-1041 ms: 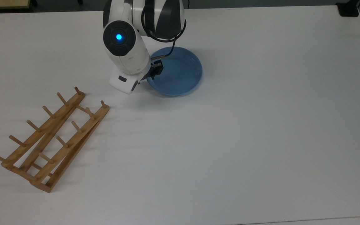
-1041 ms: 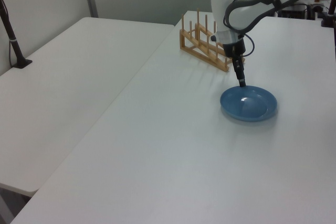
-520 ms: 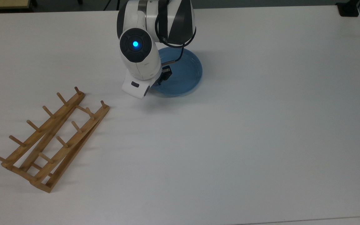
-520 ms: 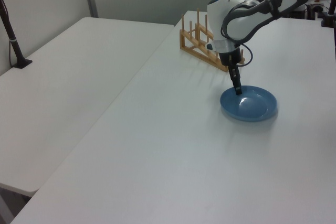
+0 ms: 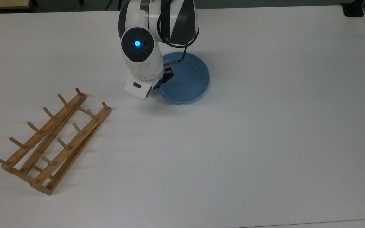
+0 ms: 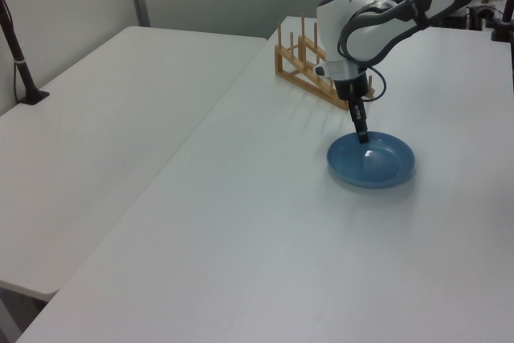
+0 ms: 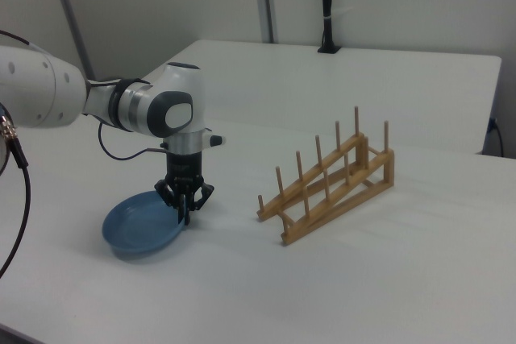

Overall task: Place plate in plate rack
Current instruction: 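Close the gripper on the blue plate's rim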

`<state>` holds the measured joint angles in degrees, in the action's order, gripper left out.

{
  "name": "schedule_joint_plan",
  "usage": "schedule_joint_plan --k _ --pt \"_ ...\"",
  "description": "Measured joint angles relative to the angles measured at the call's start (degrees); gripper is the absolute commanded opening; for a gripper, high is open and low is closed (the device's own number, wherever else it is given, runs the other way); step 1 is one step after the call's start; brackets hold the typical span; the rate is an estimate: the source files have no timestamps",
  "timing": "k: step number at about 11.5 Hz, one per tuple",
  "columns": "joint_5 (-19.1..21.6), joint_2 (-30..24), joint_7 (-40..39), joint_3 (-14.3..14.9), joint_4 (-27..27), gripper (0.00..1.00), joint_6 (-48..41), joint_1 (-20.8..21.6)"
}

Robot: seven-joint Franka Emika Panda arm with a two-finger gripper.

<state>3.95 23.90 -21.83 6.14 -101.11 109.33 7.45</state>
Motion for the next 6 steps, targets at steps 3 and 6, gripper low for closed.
schedule_joint_plan --k 3,6 --pt "0.0 -0.7 -0.4 0.0 0.1 0.00 0.0 0.2" --pt "0.0 -2.8 -0.6 0.0 1.0 0.00 -1.0 0.3"
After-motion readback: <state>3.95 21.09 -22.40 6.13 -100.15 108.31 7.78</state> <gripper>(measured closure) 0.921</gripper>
